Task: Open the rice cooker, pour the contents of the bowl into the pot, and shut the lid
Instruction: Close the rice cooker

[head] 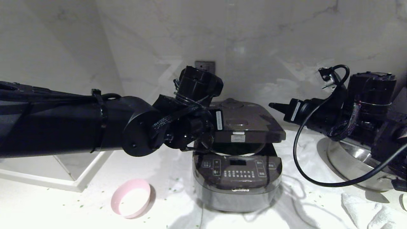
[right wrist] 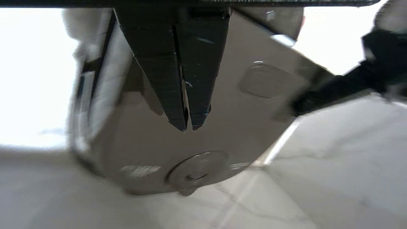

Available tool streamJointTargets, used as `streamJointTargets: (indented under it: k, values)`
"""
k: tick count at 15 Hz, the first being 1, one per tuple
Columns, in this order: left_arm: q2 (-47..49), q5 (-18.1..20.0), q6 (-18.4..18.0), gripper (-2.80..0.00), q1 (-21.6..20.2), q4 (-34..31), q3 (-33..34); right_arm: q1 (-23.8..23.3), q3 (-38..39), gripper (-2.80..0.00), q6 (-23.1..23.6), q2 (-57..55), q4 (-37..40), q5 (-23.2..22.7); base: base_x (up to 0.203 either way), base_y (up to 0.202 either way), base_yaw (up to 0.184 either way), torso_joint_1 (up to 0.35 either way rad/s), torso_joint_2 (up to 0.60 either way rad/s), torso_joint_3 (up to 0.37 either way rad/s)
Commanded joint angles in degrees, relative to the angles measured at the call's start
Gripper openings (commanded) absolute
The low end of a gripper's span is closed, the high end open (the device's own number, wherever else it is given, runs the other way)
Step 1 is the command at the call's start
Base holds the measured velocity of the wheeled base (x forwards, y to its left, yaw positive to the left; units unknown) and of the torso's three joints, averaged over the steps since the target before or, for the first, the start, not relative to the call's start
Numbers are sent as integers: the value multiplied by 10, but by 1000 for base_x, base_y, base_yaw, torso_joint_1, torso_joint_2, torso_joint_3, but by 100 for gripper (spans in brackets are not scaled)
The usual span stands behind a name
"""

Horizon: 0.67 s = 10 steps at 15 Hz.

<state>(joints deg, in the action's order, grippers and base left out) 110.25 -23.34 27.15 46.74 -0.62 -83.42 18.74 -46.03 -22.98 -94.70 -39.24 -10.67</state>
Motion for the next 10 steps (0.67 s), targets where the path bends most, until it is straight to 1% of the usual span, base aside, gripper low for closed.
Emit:
streamJointTargets:
  k: [1,3,4,7,10]
  values:
    - [-5,0,6,-280,0,0,15,16,33,-280,-18,-14,-19,-1,0,0,0,0,0,0]
    - [1,2,10,-280,0,1,15,26,41,-280,-45,-33,-49,-1,0,0,0,0,0,0]
    - [5,2,11,-280,0,1,14,30,43,-280,-51,-43,-65,0,0,0,0,0,0,0]
    - [10,1,10,-280,0,0,18,35,59,-280,-77,-66,-84,-1,0,0,0,0,0,0]
    - [19,3,13,-280,0,1,23,33,76,-280,-82,-86,-122,-1,0,0,0,0,0,0]
